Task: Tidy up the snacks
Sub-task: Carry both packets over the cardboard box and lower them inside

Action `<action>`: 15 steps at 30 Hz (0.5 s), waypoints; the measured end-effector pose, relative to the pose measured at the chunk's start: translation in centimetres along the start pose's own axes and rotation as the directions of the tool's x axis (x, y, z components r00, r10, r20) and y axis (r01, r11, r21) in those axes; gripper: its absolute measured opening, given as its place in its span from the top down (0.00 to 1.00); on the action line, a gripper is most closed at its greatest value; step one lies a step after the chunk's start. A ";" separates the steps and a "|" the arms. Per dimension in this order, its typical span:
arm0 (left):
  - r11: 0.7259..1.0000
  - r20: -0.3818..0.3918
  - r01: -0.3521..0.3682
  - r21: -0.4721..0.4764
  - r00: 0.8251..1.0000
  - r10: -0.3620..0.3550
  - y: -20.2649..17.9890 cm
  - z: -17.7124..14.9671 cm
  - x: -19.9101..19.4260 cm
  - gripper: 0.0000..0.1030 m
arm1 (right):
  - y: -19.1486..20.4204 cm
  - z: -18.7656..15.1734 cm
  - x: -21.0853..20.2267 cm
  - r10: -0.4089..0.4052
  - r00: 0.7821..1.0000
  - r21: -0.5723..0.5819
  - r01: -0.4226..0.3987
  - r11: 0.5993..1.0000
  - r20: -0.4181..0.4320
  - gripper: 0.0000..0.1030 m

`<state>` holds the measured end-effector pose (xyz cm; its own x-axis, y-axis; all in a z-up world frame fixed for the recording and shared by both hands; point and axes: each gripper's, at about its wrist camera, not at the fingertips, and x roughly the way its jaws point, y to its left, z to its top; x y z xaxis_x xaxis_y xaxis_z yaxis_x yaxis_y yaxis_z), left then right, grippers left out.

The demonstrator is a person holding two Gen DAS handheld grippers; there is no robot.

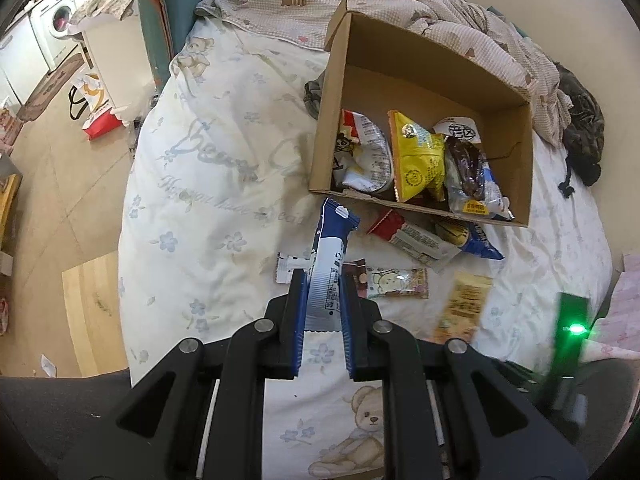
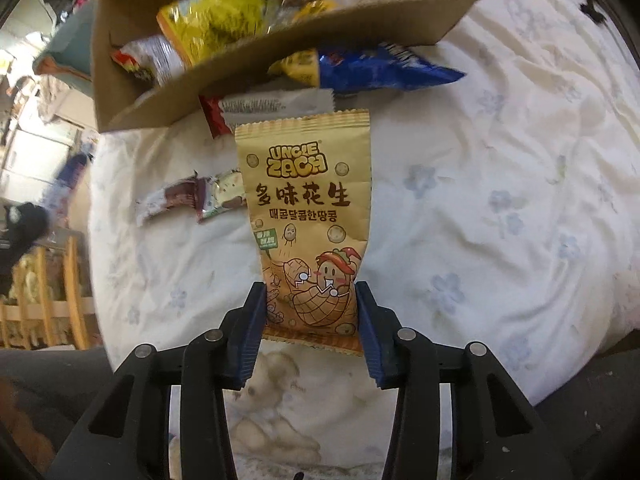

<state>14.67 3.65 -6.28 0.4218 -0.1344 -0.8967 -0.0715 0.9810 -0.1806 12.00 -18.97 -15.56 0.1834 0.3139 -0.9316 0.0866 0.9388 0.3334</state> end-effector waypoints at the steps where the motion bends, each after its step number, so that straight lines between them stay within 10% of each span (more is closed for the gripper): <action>1: 1.000 0.000 -0.006 0.002 1.000 0.006 0.0 -0.1 0.1 0.87 | -0.3 -0.1 -0.6 0.013 1.000 0.004 -0.013 1.000 0.009 0.56; 15: 0.997 0.128 -0.050 0.061 0.991 0.042 -0.8 -0.9 -2.2 0.88 | -1.0 0.0 -11.4 0.240 0.934 -0.155 -0.204 0.967 0.265 0.56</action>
<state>13.02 3.07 -4.53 0.5310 -0.0742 -0.8441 -0.0376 0.9931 -0.1109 9.83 -23.53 -5.27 0.4519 0.4807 -0.7515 -0.1055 0.8653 0.4901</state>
